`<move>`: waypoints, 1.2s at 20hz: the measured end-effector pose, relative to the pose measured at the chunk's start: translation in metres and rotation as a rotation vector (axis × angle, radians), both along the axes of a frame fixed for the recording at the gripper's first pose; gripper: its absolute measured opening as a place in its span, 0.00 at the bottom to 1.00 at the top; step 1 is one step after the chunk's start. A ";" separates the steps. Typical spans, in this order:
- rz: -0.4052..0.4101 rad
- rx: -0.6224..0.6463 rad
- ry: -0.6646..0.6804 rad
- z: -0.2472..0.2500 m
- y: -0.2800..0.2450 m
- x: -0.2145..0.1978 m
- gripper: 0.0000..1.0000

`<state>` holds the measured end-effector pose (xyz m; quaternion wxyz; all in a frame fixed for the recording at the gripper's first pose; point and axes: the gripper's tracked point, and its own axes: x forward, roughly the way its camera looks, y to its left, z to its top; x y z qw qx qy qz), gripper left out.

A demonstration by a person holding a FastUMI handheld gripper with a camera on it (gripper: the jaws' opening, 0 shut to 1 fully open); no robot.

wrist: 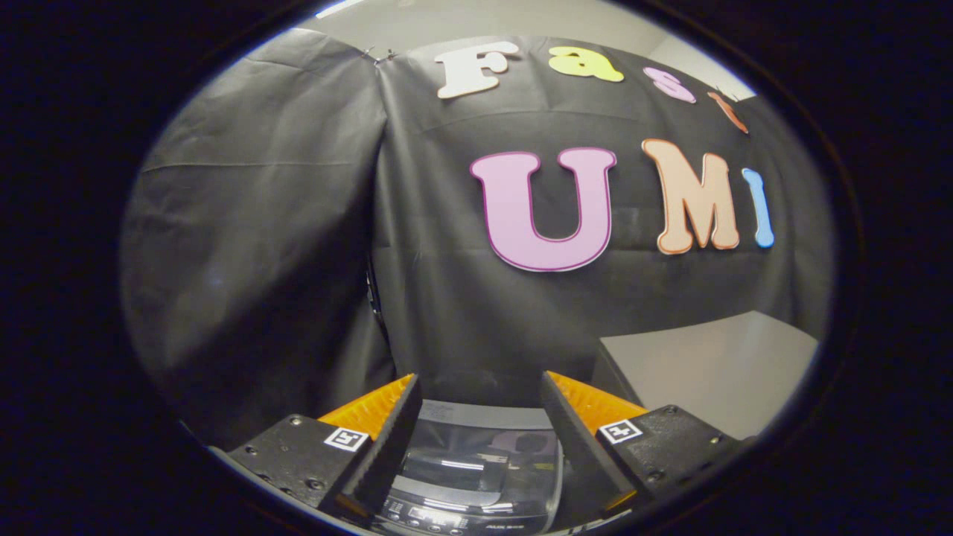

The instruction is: Put the clothes into the washing machine and then close the washing machine lid.

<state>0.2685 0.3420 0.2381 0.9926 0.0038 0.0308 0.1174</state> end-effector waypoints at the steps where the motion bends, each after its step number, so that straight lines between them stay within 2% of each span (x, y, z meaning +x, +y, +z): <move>1: -0.004 -0.008 -0.014 0.005 -0.009 -0.007 0.97; 5: -0.051 -0.049 -0.080 0.027 -0.058 -0.030 0.97; 11: -0.158 -0.059 -0.119 0.030 -0.163 -0.059 0.97; 18: -0.270 -0.050 -0.080 -0.034 -0.292 -0.092 0.97; 24: -0.323 0.011 -0.110 -0.085 -0.372 -0.140 0.97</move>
